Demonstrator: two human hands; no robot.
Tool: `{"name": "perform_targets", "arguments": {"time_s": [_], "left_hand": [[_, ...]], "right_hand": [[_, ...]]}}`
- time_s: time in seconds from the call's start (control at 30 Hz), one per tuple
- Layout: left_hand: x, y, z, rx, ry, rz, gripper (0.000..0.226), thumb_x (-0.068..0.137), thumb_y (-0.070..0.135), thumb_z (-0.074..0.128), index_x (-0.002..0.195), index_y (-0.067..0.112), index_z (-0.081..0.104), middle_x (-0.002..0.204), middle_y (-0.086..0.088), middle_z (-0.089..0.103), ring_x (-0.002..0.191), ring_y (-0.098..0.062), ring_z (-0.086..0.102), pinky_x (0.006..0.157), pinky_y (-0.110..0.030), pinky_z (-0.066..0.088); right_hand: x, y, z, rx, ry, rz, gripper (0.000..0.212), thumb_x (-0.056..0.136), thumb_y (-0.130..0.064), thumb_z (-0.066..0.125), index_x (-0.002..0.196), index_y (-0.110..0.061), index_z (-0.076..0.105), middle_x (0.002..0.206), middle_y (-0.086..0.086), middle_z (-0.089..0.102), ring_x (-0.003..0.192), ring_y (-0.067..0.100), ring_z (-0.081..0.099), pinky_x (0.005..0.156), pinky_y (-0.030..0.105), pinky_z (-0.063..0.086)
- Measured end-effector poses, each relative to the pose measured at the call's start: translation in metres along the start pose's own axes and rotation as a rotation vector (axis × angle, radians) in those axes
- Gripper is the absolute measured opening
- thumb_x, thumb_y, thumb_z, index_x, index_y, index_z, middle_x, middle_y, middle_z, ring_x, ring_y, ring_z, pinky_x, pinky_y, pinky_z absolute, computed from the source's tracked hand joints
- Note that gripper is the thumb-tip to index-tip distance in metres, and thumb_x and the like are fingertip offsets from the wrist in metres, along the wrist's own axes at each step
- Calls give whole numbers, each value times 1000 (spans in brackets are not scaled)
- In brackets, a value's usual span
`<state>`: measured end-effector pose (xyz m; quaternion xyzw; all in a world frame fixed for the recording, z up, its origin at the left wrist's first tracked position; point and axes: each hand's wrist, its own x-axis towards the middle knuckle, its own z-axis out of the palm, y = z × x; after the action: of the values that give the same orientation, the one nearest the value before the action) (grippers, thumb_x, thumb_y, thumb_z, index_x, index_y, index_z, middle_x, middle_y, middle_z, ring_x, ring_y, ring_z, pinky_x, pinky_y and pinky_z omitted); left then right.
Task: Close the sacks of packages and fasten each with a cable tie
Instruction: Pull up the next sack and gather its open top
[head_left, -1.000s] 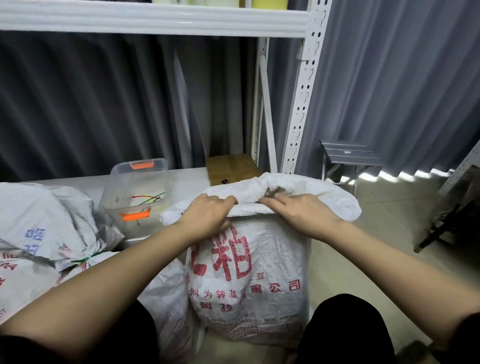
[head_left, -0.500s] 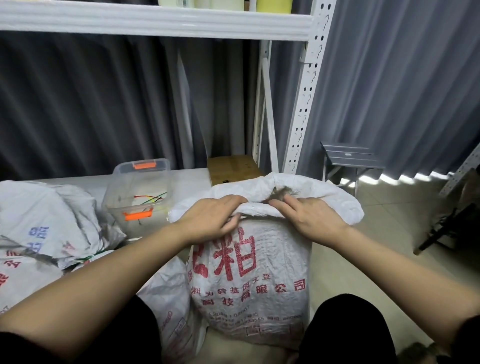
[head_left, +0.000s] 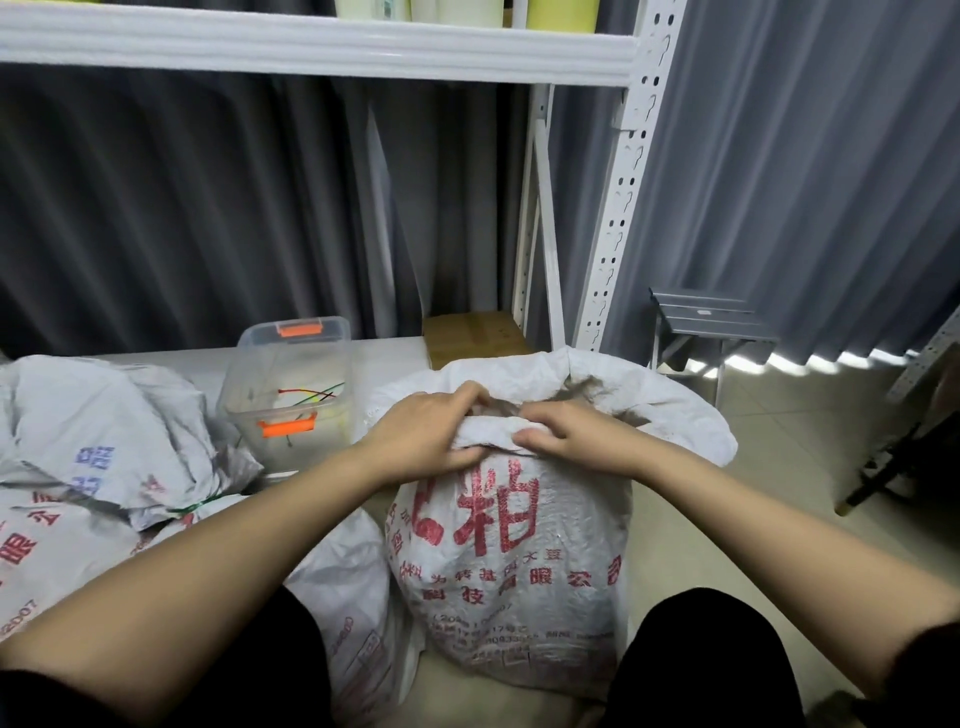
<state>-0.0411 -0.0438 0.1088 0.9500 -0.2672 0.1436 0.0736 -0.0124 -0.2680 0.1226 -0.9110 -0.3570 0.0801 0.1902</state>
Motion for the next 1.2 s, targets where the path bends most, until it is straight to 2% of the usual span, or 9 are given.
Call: {"name": "perform_targets", "arguments": {"time_s": [0.17, 0.27, 0.43, 0.6, 0.67, 0.8, 0.93, 1.07, 1.2], "left_hand": [[-3, -23, 0, 283, 37, 198, 19, 75, 18, 58, 92, 11, 52, 68, -6, 62, 55, -30, 59, 50, -32, 42], [2, -26, -11, 316, 78, 270, 24, 75, 3, 67, 97, 8, 58, 74, -7, 62, 61, -27, 59, 57, -36, 49], [-8, -21, -12, 156, -11, 219, 39, 85, 34, 57, 118, 15, 52, 101, -5, 67, 83, -29, 64, 63, -29, 38], [-11, -20, -6, 60, -15, 213, 47, 85, 41, 29, 115, 16, 55, 104, -1, 63, 92, -20, 60, 75, -32, 44], [-11, -20, -3, 97, 43, 211, 36, 80, 35, 34, 98, 16, 58, 90, 0, 61, 83, -20, 59, 68, -30, 40], [-5, -17, -2, 208, 201, 227, 13, 74, 28, 43, 84, 21, 47, 79, 2, 55, 74, -20, 53, 61, -31, 34], [-5, -5, 8, 380, 389, 338, 15, 78, 9, 55, 81, 16, 42, 75, -4, 51, 69, -22, 45, 63, -32, 30], [-17, -6, 16, 308, 376, 105, 38, 61, 28, 71, 91, 17, 50, 91, -3, 54, 87, -22, 47, 76, -34, 30], [-41, -4, 20, -336, 317, -561, 62, 68, 55, 57, 126, 33, 49, 122, 0, 34, 110, -9, 34, 100, -31, 24]], "right_hand": [[-12, 2, 8, -149, 91, -79, 30, 99, -40, 44, 116, -18, 55, 109, 2, 65, 95, 20, 62, 81, 37, 48], [-17, 4, 9, -273, 92, -115, 41, 100, -46, 39, 133, -23, 43, 122, 3, 61, 101, 23, 63, 83, 38, 49], [-19, 18, 15, -499, 294, -209, 39, 99, -42, 34, 129, -21, 49, 112, 1, 64, 86, 22, 66, 62, 36, 55], [-23, 25, 26, -686, 490, -269, 30, 87, -22, 62, 117, -17, 56, 86, 2, 62, 61, 20, 60, 37, 26, 38], [-22, 23, 21, -633, 450, -277, 32, 93, -36, 43, 113, -19, 60, 87, -1, 63, 67, 18, 61, 46, 28, 44], [-9, -8, 9, -198, 136, -40, 57, 93, -63, 25, 123, -26, 56, 121, -6, 60, 107, 13, 54, 92, 36, 44], [13, -33, 7, 150, -101, 64, 41, 100, -45, 40, 115, -13, 61, 111, 2, 63, 97, 15, 57, 90, 33, 44], [21, -30, 26, 284, -82, 122, 18, 96, -31, 55, 85, -17, 55, 81, -5, 54, 72, 11, 47, 66, 27, 37], [11, -33, 46, 102, 227, 141, 12, 93, -30, 56, 92, -19, 51, 93, -4, 60, 82, 18, 57, 71, 37, 46]]}}
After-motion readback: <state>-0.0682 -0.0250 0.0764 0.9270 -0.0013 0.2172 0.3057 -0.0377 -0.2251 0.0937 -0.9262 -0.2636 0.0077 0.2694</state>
